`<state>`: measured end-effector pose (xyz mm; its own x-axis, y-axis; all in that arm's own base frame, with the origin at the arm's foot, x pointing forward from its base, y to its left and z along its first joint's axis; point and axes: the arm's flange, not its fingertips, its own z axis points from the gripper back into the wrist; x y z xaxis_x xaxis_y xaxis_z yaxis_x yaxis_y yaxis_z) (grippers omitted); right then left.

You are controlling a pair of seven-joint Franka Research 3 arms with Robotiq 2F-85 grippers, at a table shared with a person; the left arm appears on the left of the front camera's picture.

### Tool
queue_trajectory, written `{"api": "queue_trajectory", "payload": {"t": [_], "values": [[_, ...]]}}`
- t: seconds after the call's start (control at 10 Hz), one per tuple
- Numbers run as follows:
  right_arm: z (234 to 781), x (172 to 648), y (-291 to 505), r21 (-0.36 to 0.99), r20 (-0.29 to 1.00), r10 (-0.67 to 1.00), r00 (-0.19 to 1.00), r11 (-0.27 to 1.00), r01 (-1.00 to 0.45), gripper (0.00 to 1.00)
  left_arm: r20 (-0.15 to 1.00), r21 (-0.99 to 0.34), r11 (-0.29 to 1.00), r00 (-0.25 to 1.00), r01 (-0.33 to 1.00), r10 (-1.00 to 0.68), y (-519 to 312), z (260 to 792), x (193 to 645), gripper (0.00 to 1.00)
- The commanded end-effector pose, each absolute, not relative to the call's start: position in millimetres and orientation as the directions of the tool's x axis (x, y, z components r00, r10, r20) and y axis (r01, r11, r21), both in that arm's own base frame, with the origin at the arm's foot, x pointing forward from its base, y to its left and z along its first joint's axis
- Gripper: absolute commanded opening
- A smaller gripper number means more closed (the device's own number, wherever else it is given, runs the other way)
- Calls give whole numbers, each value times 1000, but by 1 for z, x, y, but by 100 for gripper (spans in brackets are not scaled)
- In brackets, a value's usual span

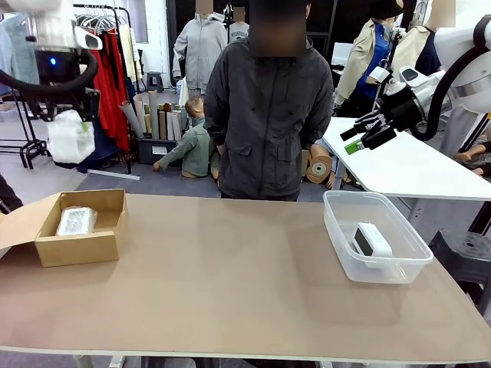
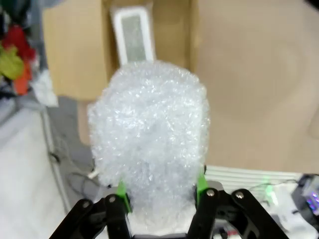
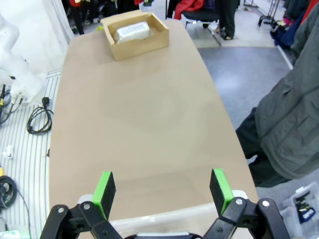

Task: Separate and place wrapped and unwrapped clocks.
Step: If the picked Digital clock is wrapped, place it in the Package Box ; if not, place it in the Organizing box.

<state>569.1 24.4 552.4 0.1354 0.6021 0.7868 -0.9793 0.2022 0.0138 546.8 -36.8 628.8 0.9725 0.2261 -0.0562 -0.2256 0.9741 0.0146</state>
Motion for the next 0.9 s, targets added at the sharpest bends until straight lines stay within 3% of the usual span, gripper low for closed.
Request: {"api": "queue_trajectory", "payload": {"t": [0.0,0.3,0.4,0.7,0.8], "values": [[554,569,24,9,787,603,130,199,-980,100,55,-5,983,982,-182,182,-25,599,522,0],[554,569,24,9,787,603,130,199,-980,100,131,-100,959,952,-267,278,-24,593,527,0],[554,569,24,9,787,603,130,199,-980,100,80,-18,978,975,-207,208,-29,591,542,0],[554,569,24,9,787,603,130,199,-980,100,95,-41,974,969,-224,227,-27,587,539,0],[554,569,24,9,787,603,130,199,-980,100,79,-42,986,984,-158,161,-28,580,543,0]]}}
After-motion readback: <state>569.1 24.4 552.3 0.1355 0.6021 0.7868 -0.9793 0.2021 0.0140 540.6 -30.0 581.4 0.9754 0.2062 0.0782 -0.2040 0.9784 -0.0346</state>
